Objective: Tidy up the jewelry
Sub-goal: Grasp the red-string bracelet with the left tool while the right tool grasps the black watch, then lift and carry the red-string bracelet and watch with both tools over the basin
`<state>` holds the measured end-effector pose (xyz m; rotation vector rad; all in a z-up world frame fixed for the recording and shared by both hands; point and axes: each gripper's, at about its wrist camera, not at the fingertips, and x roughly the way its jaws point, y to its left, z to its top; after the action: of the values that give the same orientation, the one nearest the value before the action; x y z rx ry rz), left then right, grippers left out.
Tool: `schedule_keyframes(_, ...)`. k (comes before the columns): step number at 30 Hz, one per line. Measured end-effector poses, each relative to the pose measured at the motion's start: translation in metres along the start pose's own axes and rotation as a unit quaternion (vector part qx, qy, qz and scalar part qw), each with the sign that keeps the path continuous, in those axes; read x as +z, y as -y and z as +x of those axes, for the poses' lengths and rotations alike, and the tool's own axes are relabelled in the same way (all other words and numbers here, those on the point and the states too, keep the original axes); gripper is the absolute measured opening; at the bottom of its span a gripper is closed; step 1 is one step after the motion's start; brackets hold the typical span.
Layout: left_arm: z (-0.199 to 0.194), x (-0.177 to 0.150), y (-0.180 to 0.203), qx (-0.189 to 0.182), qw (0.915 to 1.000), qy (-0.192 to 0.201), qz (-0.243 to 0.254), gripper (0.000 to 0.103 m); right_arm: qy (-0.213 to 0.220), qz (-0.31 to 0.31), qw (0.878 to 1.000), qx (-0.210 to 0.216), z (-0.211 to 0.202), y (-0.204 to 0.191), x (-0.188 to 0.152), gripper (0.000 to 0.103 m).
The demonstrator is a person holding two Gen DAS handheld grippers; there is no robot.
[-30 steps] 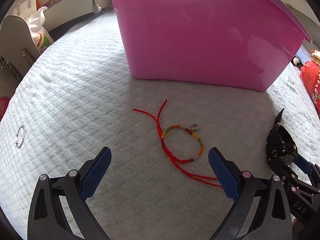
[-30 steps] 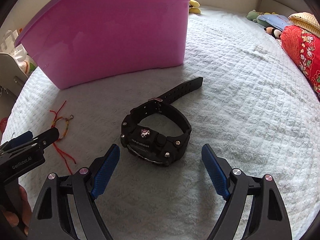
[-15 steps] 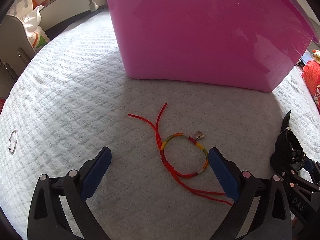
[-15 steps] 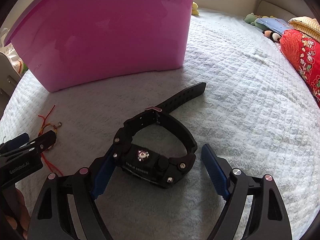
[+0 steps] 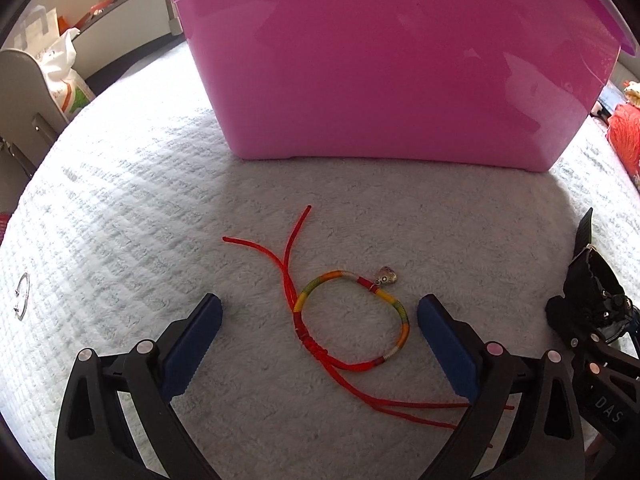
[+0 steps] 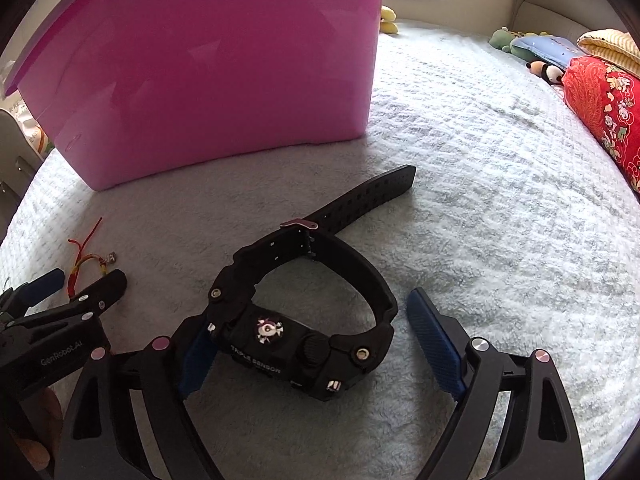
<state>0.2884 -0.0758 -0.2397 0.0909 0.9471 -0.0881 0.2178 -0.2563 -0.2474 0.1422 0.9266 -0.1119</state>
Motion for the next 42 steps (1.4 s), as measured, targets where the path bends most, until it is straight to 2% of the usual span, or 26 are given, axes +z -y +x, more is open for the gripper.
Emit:
schedule_keyframes(3, 0.0, -0.007, 0.013, 0.0, 0.9999, 0.006, 0.009, 0.088, -0.001, -0.006, 1.0, -0.009, 0.003, -0.003, 0.002, 0.084)
schedule_keyframes(8, -0.012, -0.018, 0.037, -0.001, 0.999, 0.017, 0.04, 0.063, -0.002, -0.005, 1.0, -0.007, 0.004, -0.003, 0.004, 0.084)
schedule_keyframes(11, -0.015, -0.022, 0.044, -0.002, 0.9991, 0.016, 0.039, 0.059, -0.003, -0.004, 1.0, -0.006, 0.003, -0.006, 0.004, 0.083)
schedule_keyframes(15, -0.018, -0.025, 0.05, -0.011, 0.999, 0.013, 0.042, 0.047, -0.004, 0.0, 1.0, 0.0, 0.002, -0.003, 0.005, 0.082)
schedule_keyframes(18, -0.022, -0.027, 0.054, -0.017, 0.9985, 0.012, 0.05, 0.033, -0.001, -0.001, 1.0, 0.006, 0.0, -0.001, 0.006, 0.075)
schedule_keyframes(20, -0.025, -0.03, 0.056, -0.02, 0.9986, 0.01, 0.048, 0.02, 0.003, -0.002, 1.0, 0.01, -0.003, 0.0, 0.006, 0.069)
schedule_keyframes(22, -0.028, -0.032, 0.059, -0.022, 0.9987, 0.006, 0.046, 0.009, 0.003, -0.002, 1.0, 0.013, -0.004, 0.0, 0.005, 0.068)
schedule_keyframes(27, -0.04, -0.037, 0.058, -0.021, 0.9989, 0.001, 0.041, 0.007, 0.003, -0.003, 1.0, 0.017, -0.008, 0.003, 0.004, 0.068)
schedule_keyframes(31, -0.037, -0.04, 0.039, -0.024, 0.9992, -0.005, 0.032, 0.007, 0.003, -0.002, 1.0, 0.018, -0.013, 0.004, 0.0, 0.068)
schedule_keyframes(42, -0.068, -0.058, 0.044, -0.028, 0.9991, -0.012, 0.031, 0.007, -0.005, -0.001, 1.0, 0.02, -0.036, 0.015, -0.017, 0.067)
